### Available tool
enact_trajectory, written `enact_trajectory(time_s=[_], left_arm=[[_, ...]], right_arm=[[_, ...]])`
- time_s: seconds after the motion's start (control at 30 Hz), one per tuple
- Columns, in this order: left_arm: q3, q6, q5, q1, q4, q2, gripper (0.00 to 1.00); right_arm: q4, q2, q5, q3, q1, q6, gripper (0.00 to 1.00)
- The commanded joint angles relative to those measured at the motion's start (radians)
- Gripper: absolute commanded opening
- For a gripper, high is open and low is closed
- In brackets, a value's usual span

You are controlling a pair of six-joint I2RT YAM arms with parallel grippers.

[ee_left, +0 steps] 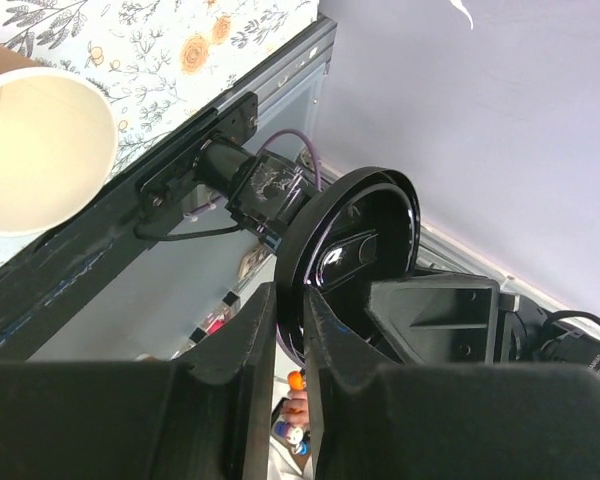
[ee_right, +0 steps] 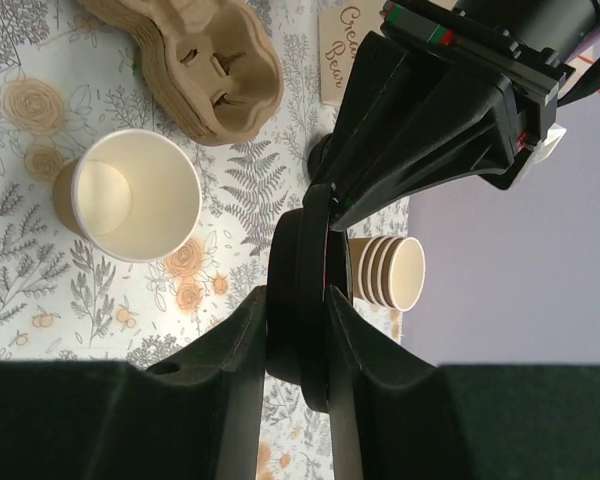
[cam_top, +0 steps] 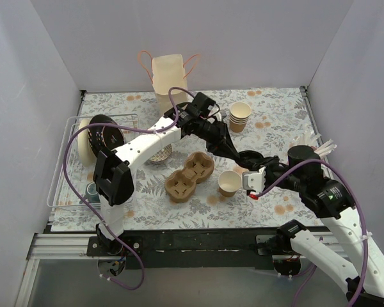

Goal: Pack the takeout coffee

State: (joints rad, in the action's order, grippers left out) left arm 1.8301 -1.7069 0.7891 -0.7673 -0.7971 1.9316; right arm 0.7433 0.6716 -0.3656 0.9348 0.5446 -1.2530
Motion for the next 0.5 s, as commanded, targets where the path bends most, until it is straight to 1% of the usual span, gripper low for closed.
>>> enact_trajectory(time_s=[0.0, 0.03, 0.07, 0.13, 0.17, 0.2, 0.27, 0.3, 0.33, 0.37, 0.4, 0.43, 0.47], left_arm=[[-0.012, -0.039, 0.041, 0.003, 0.090, -0.092, 0.15], [-0.012, -0.040, 0.041, 0.008, 0.098, -0.094, 0.18], [-0.014, -0.042, 0.041, 0.020, 0.122, -0.098, 0.26], [-0.015, -0.036, 0.030, 0.040, 0.154, -0.108, 0.31], [-0.017, -0.017, 0.013, 0.068, 0.197, -0.118, 0.34], [-0.015, -0.002, -0.041, 0.082, 0.209, -0.128, 0.35], [-0.015, 0.036, -0.129, 0.115, 0.257, -0.149, 0.36], [-0.017, 0.094, -0.181, 0.123, 0.259, -0.178, 0.39], [-0.023, 0.113, -0.283, 0.132, 0.268, -0.195, 0.42], [-0.034, 0.142, -0.316, 0.152, 0.283, -0.212, 0.44], [-0.075, 0.200, -0.356, 0.160, 0.294, -0.253, 0.51], [-0.100, 0.240, -0.413, 0.167, 0.323, -0.276, 0.55], [-0.138, 0.281, -0.433, 0.181, 0.341, -0.299, 0.57]], right_arm=[[-0.048, -0.007, -0.065, 0.025, 0.008, 0.084, 0.11], [-0.056, -0.013, -0.090, 0.025, 0.008, 0.107, 0.10], [-0.064, -0.018, -0.101, 0.024, 0.008, 0.134, 0.10], [-0.081, -0.039, -0.136, 0.021, 0.008, 0.219, 0.09], [-0.093, -0.044, -0.144, 0.018, 0.008, 0.269, 0.09], [-0.111, -0.053, -0.157, 0.010, 0.008, 0.382, 0.09], [-0.150, -0.050, -0.164, 0.013, 0.008, 0.534, 0.09], [-0.148, -0.035, -0.186, 0.028, 0.009, 0.650, 0.05], [-0.144, -0.021, -0.196, 0.041, 0.009, 0.709, 0.03], [-0.160, -0.009, -0.202, 0.050, 0.008, 0.775, 0.02], [-0.182, 0.015, -0.170, 0.056, 0.008, 0.876, 0.01], [-0.208, 0.028, -0.148, 0.059, 0.008, 1.062, 0.01], [-0.228, 0.045, -0.147, 0.061, 0.008, 1.142, 0.01]])
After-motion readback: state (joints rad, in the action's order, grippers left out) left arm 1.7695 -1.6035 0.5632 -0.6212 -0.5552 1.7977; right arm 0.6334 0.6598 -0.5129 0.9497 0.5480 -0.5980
